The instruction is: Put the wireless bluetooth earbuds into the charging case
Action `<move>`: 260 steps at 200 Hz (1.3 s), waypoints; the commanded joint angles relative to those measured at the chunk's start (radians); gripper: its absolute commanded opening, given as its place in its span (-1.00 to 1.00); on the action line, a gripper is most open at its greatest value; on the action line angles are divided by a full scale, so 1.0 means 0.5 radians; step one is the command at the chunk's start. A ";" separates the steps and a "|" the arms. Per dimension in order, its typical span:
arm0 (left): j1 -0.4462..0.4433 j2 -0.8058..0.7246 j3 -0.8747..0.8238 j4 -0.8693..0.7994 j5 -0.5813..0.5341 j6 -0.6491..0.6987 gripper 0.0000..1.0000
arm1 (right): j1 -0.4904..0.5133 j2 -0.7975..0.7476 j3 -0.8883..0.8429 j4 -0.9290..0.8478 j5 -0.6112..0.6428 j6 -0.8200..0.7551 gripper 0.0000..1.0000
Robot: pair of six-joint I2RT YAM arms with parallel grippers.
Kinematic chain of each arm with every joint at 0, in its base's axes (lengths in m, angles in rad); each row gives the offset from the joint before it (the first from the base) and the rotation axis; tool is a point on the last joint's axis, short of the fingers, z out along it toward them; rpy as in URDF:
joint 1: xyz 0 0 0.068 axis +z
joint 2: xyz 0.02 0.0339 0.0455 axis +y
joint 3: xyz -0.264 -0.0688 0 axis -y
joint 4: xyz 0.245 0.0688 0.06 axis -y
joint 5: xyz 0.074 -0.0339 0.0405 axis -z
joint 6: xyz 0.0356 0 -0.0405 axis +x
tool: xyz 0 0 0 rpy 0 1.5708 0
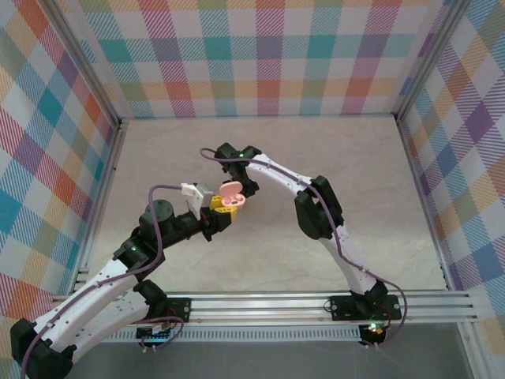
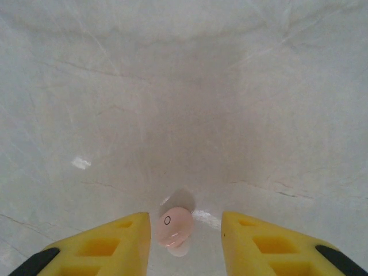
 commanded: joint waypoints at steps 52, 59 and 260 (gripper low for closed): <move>0.007 -0.033 -0.014 0.043 0.024 -0.006 -0.40 | 0.066 0.098 0.032 -0.117 -0.004 0.010 -0.24; 0.007 -0.033 -0.017 0.044 0.023 -0.006 -0.40 | 0.066 0.102 0.026 -0.119 -0.004 0.008 -0.24; 0.007 -0.036 -0.042 0.075 0.021 -0.024 -0.40 | -0.057 -0.218 -0.399 0.233 -0.242 0.086 -0.49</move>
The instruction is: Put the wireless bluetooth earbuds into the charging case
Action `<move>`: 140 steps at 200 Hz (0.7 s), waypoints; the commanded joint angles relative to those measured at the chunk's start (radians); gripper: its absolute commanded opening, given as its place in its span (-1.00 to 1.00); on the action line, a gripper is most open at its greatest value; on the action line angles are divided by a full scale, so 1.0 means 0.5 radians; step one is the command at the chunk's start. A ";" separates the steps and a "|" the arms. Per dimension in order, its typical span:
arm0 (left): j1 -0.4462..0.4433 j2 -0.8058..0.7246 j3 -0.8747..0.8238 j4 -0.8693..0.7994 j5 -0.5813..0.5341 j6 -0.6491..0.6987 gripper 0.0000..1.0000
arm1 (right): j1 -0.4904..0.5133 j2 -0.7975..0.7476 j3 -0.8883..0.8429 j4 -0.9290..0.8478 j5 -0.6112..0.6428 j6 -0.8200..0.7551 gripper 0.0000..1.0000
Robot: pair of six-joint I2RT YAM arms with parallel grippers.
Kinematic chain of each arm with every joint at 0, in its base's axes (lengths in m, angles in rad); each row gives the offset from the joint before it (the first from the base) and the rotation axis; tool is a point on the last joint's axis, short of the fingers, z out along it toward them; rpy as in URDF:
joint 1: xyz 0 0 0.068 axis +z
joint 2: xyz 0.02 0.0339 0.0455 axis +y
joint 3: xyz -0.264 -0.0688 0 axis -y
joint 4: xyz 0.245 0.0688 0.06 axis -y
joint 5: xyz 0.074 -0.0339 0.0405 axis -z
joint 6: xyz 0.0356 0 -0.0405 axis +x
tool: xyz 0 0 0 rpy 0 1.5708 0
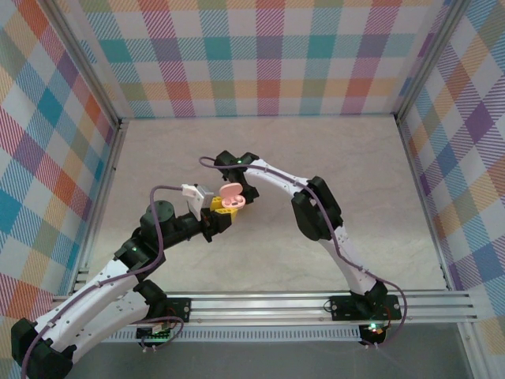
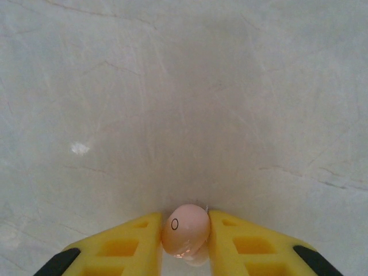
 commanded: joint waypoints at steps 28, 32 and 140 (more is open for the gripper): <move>0.007 -0.037 -0.001 0.051 0.013 -0.014 -0.40 | -0.139 -0.326 -0.388 0.302 -0.261 0.139 -0.51; 0.007 -0.039 0.003 0.047 0.011 -0.013 -0.40 | -0.151 -0.344 -0.407 0.317 -0.264 0.143 -0.51; 0.007 -0.021 0.062 -0.073 -0.056 -0.014 -0.40 | -0.519 -1.079 -0.968 0.476 -0.520 0.191 -0.50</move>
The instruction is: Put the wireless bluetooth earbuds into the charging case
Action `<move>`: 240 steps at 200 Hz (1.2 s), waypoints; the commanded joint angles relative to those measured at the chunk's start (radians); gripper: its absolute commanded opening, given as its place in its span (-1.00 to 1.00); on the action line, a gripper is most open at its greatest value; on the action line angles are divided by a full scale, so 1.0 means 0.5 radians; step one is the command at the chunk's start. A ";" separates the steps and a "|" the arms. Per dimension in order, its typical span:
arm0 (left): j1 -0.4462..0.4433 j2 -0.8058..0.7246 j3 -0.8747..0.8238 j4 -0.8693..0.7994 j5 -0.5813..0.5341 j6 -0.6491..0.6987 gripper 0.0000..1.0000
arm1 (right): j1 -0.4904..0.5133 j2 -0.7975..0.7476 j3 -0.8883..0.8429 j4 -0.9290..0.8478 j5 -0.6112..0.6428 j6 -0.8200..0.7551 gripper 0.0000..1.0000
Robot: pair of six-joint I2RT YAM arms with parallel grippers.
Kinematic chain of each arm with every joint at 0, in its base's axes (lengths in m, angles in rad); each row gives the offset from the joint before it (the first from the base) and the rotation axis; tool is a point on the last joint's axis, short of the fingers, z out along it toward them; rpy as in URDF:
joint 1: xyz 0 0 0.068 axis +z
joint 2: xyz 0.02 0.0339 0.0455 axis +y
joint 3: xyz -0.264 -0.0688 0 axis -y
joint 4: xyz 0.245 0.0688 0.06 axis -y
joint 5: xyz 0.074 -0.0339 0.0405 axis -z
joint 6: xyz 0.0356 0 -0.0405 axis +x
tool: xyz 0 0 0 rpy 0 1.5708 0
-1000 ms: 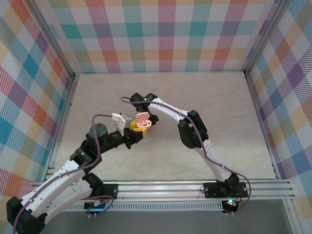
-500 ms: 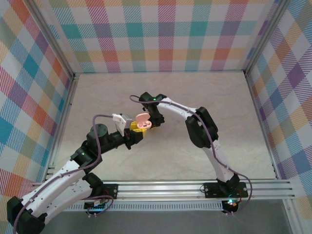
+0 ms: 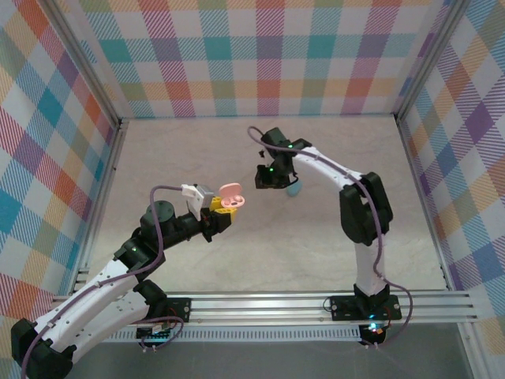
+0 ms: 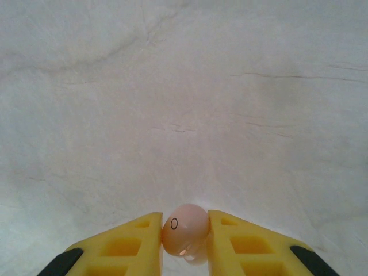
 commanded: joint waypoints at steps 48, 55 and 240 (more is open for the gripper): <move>0.007 0.042 0.112 -0.017 -0.016 0.021 -0.40 | -0.076 -0.705 -0.332 0.013 -0.295 0.072 -0.48; 0.007 0.054 0.117 -0.006 -0.014 0.024 -0.40 | -0.076 -0.769 -0.354 0.011 -0.323 0.086 -0.48; 0.009 0.451 0.286 0.341 0.226 0.099 -0.40 | 0.165 -1.399 -0.482 0.384 -0.888 0.551 -0.48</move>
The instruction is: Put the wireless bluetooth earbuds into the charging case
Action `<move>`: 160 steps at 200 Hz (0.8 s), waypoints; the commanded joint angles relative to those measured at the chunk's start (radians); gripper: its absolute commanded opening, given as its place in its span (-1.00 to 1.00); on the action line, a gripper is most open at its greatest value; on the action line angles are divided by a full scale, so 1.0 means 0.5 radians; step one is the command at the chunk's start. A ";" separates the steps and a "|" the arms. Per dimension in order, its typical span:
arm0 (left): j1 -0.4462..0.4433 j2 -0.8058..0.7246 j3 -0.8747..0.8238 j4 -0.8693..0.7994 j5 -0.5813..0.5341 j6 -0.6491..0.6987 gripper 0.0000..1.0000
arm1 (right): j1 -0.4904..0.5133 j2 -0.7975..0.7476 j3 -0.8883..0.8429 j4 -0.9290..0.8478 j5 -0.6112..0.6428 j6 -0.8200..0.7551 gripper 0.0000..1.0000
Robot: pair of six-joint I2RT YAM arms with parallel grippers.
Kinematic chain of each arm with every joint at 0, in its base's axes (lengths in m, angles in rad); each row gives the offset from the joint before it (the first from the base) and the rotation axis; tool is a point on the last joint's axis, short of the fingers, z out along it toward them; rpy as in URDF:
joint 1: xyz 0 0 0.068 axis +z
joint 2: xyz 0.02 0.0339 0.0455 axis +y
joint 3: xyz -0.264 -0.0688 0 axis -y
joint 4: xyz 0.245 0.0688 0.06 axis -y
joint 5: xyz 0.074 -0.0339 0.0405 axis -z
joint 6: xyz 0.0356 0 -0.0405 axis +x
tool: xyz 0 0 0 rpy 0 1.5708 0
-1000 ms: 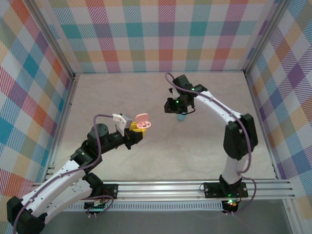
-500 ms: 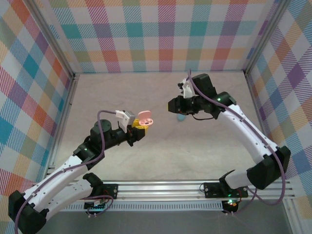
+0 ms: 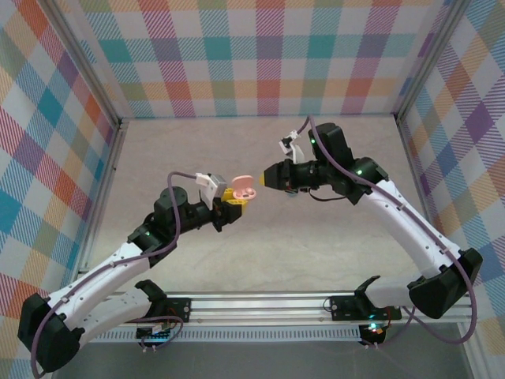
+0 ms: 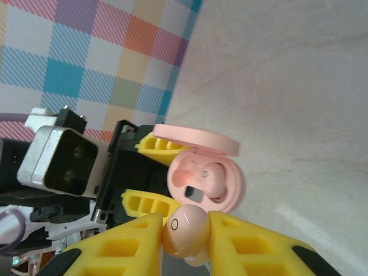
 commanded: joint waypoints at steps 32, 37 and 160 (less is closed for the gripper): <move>0.008 0.059 0.093 0.215 0.140 0.047 -0.40 | 0.162 0.006 0.055 0.140 0.017 0.041 -0.49; 0.009 0.059 0.086 0.233 0.143 0.048 -0.40 | 0.177 0.010 0.062 0.140 0.035 0.029 -0.49; 0.007 0.198 0.125 0.321 0.171 0.135 -0.41 | 0.319 0.154 0.297 -0.109 0.450 -0.203 -0.50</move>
